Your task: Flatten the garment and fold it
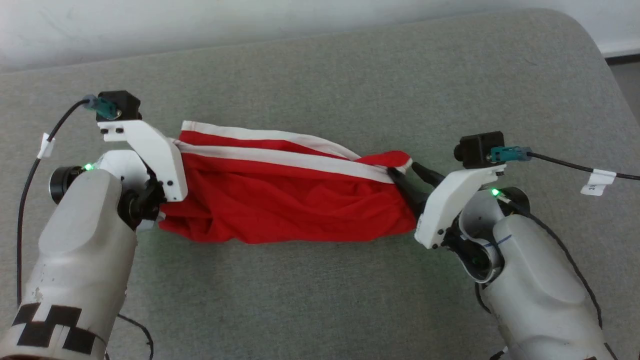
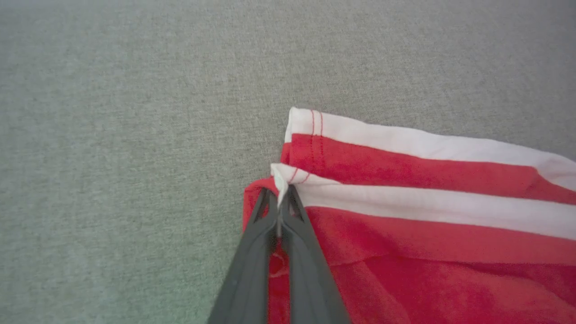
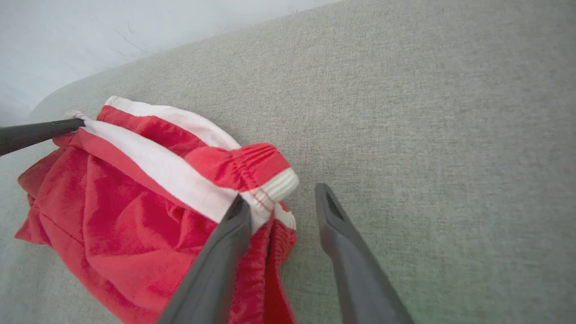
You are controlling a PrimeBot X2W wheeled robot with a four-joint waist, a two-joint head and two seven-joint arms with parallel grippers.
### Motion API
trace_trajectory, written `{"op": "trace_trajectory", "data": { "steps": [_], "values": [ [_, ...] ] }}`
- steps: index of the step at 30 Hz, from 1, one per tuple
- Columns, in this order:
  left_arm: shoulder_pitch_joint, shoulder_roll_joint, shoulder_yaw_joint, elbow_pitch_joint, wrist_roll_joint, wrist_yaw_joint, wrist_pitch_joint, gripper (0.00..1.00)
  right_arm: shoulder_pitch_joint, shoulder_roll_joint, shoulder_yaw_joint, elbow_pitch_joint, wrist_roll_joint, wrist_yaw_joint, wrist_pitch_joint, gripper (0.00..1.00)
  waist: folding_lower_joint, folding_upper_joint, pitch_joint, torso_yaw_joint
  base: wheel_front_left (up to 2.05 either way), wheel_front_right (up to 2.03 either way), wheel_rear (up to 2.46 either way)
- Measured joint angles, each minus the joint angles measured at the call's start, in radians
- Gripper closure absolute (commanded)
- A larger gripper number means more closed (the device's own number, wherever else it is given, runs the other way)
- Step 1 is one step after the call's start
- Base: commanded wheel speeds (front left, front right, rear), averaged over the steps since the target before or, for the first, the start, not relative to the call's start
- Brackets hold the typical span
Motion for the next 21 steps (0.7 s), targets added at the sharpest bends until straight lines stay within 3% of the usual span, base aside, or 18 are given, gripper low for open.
{"op": "trace_trajectory", "data": {
  "steps": [6, 11, 16, 21],
  "values": [
    [-0.037, -0.026, 0.007, 0.084, -0.003, -0.034, -0.106, 0.0, -0.01, -0.025, 0.089, 0.015, 0.041, -0.001, -0.116, 0.0, 0.0, 0.0, 0.017, -0.021, 0.0, 0.0, 0.0],
    [-0.028, -0.032, 0.029, 0.088, -0.017, -0.042, -0.228, 0.0, 0.028, -0.079, 0.123, -0.055, 0.036, -0.001, -0.241, 0.0, -0.0001, 0.0, -0.008, -0.015, 0.0, 0.0, 0.0],
    [0.051, -0.016, 0.047, 0.032, -0.023, -0.029, -0.291, 0.0, 0.151, -0.109, 0.08, -0.165, -0.019, -0.001, -0.315, 0.0, -0.0003, 0.0, -0.052, -0.002, 0.0, 0.0, 0.0],
    [0.146, 0.031, 0.032, -0.073, -0.028, -0.015, -0.217, 0.0, 0.294, -0.103, -0.014, -0.319, -0.098, -0.001, -0.296, 0.0, -0.0004, 0.0, -0.099, 0.014, 0.0, 0.0, 0.0]
  ]
}}
